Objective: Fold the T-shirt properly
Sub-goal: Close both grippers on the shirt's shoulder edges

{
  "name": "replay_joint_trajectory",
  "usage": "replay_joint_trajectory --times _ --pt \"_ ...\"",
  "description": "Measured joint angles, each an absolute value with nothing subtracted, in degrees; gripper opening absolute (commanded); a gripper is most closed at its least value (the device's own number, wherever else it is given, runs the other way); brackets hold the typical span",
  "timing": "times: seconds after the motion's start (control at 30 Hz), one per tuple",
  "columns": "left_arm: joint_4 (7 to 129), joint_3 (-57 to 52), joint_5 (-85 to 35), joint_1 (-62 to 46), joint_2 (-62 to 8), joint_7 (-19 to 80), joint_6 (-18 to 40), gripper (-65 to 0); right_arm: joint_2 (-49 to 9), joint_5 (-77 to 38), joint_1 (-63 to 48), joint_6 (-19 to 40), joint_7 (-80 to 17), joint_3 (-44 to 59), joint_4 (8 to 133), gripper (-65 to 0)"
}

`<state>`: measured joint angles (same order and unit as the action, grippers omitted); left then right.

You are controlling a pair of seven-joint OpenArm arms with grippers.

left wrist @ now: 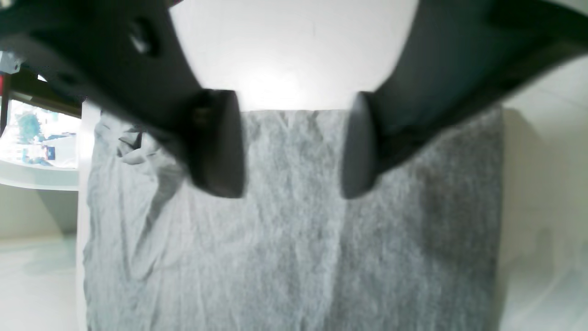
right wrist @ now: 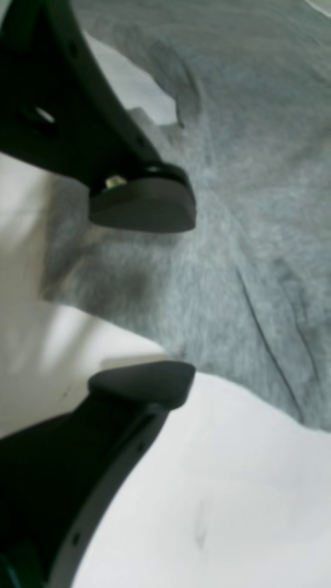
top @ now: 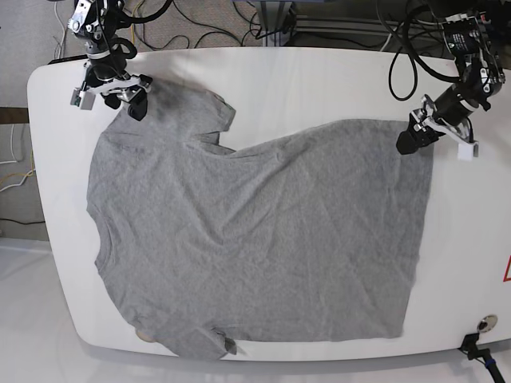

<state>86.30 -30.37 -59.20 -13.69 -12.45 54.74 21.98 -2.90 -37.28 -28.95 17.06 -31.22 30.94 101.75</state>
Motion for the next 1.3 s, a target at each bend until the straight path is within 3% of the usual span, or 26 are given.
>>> replay_joint_trajectory --times 0.53,0.97,1.3 --pt "86.4 -34.4 -56.0 -14.3 -12.4 54.7 22.3 -25.4 0.3 -37.3 -35.1 19.6 -30.2 30.8 102.0 -24.3" --pt "86.3 -38.2 -55.8 -14.1 -13.9 54.6 22.3 -25.4 0.3 -37.7 -32.4 21.9 -34.6 29.5 101.9 -24.3" --pt "75.6 -39.6 -56.3 -12.0 -16.6 54.3 22.6 -25.4 0.1 -37.7 -32.2 21.7 -33.7 24.2 101.9 -24.3"
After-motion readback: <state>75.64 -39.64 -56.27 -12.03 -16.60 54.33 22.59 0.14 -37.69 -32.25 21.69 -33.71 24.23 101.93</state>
